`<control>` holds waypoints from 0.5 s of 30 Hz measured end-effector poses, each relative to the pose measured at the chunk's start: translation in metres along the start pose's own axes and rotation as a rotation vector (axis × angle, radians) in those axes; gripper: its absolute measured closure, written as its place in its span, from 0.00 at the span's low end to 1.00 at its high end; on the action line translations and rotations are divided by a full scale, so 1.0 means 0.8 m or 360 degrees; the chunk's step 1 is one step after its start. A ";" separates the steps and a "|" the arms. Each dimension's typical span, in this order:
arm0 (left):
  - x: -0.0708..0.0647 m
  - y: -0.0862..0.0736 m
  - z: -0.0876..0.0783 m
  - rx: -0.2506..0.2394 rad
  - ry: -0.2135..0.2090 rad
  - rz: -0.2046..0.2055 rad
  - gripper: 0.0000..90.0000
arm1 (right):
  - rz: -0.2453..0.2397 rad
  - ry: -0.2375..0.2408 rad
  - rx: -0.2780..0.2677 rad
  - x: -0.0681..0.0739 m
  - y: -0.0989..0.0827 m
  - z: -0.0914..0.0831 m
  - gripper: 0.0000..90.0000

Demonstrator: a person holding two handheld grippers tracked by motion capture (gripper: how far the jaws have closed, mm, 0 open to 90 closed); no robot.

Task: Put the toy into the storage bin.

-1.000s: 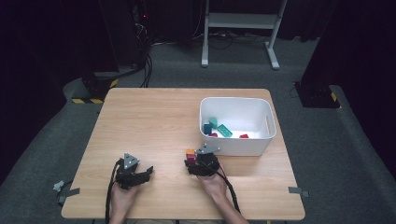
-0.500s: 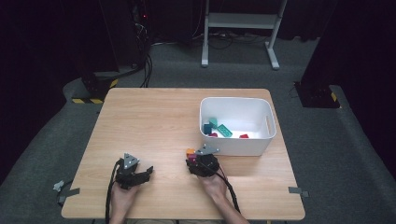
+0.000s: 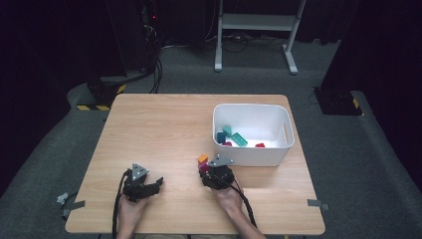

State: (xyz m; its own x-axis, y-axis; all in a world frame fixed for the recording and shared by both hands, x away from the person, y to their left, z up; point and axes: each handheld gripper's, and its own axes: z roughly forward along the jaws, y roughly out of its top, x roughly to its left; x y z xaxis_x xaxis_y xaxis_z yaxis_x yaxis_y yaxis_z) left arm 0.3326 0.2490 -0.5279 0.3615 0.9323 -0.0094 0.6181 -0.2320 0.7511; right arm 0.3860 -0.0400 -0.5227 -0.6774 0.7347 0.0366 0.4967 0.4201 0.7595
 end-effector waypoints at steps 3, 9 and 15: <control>0.000 0.000 0.000 0.0000 0.0000 0.0000 0.32 | -0.0009 -0.0002 0.0007 0.000 0.002 0.002 0.62; 0.000 0.000 0.000 0.0000 0.0000 0.0000 0.32 | -0.0041 -0.0019 0.0009 0.003 0.004 0.000 0.65; 0.000 0.000 0.000 0.0003 -0.0001 0.0004 0.32 | -0.0090 0.0002 -0.0026 0.007 0.005 -0.015 0.66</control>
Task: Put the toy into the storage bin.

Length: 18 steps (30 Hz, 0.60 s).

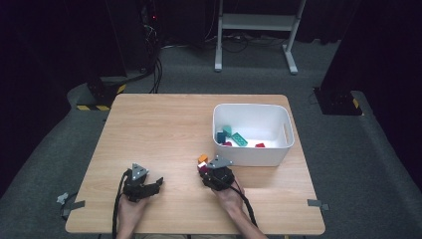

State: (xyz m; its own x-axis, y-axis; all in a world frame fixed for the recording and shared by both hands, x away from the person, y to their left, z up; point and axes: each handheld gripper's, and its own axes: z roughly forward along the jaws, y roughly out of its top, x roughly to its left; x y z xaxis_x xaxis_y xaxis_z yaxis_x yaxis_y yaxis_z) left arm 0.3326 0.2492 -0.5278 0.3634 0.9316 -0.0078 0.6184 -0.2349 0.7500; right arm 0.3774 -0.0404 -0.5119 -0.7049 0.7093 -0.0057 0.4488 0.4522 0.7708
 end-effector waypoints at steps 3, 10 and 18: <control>0.000 0.000 0.000 0.0000 0.0001 0.0000 0.32 | -0.0026 0.0029 -0.0015 0.000 0.004 -0.012 0.66; 0.000 0.000 0.000 0.0000 0.0004 0.0000 0.32 | -0.0063 0.0087 -0.0068 -0.007 0.016 -0.045 0.66; 0.000 0.000 0.000 0.0001 0.0007 0.0000 0.32 | -0.0057 0.0125 -0.0120 -0.020 0.037 -0.086 0.66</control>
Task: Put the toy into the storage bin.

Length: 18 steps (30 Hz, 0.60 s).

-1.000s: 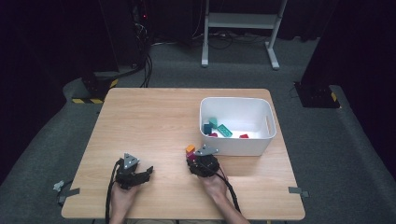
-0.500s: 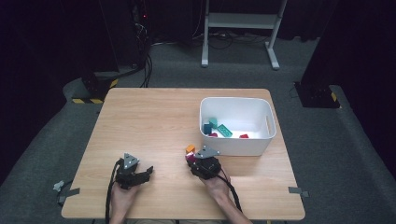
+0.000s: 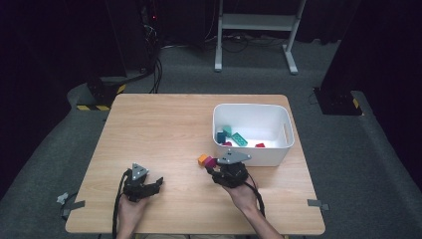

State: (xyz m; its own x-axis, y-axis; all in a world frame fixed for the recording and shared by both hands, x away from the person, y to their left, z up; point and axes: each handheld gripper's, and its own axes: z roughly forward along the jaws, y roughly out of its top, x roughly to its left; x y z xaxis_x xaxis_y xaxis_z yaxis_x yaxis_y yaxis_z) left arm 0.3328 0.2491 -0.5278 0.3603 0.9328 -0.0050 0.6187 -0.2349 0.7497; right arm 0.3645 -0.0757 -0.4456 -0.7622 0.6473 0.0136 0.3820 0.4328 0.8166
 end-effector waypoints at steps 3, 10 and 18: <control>0.000 0.000 0.000 0.0000 0.0001 0.0000 0.32 | -0.0003 0.0013 -0.0019 -0.001 0.004 -0.009 0.66; 0.000 0.000 0.000 0.0000 0.0001 -0.0001 0.32 | -0.0027 0.0050 -0.0018 0.001 0.017 -0.028 0.66; 0.000 0.000 0.000 0.0000 0.0002 0.0000 0.32 | 0.0006 0.0091 -0.0081 -0.015 0.038 -0.054 0.66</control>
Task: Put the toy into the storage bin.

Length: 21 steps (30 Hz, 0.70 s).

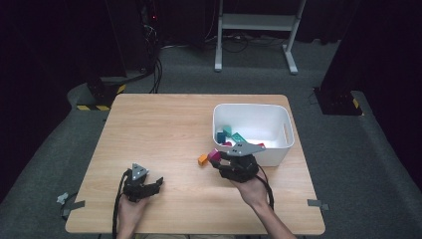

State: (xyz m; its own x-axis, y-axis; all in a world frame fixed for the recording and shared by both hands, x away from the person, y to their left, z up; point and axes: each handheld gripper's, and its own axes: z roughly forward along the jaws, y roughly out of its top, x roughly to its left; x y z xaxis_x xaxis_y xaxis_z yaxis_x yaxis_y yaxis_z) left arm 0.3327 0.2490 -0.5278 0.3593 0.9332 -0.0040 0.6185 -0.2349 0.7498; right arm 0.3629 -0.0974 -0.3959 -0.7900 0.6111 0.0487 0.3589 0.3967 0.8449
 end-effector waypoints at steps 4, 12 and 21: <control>0.000 0.000 0.000 0.0001 0.0001 0.0001 0.32 | 0.0032 -0.0009 -0.0061 -0.012 0.015 -0.017 0.66; 0.000 0.000 0.000 0.0000 -0.0001 0.0000 0.32 | 0.0141 -0.0107 -0.0050 -0.062 0.043 -0.037 0.66; 0.000 0.000 0.000 -0.0003 -0.0002 -0.0006 0.32 | 0.0217 -0.0241 0.0013 -0.098 0.054 -0.040 0.66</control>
State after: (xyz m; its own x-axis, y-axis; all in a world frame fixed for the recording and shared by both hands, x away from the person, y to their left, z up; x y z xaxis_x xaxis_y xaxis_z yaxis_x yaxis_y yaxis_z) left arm 0.3327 0.2489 -0.5279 0.3579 0.9337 -0.0076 0.6186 -0.2310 0.7510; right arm 0.4247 -0.1503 -0.3463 -0.6504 0.7552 0.0812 0.4620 0.3085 0.8315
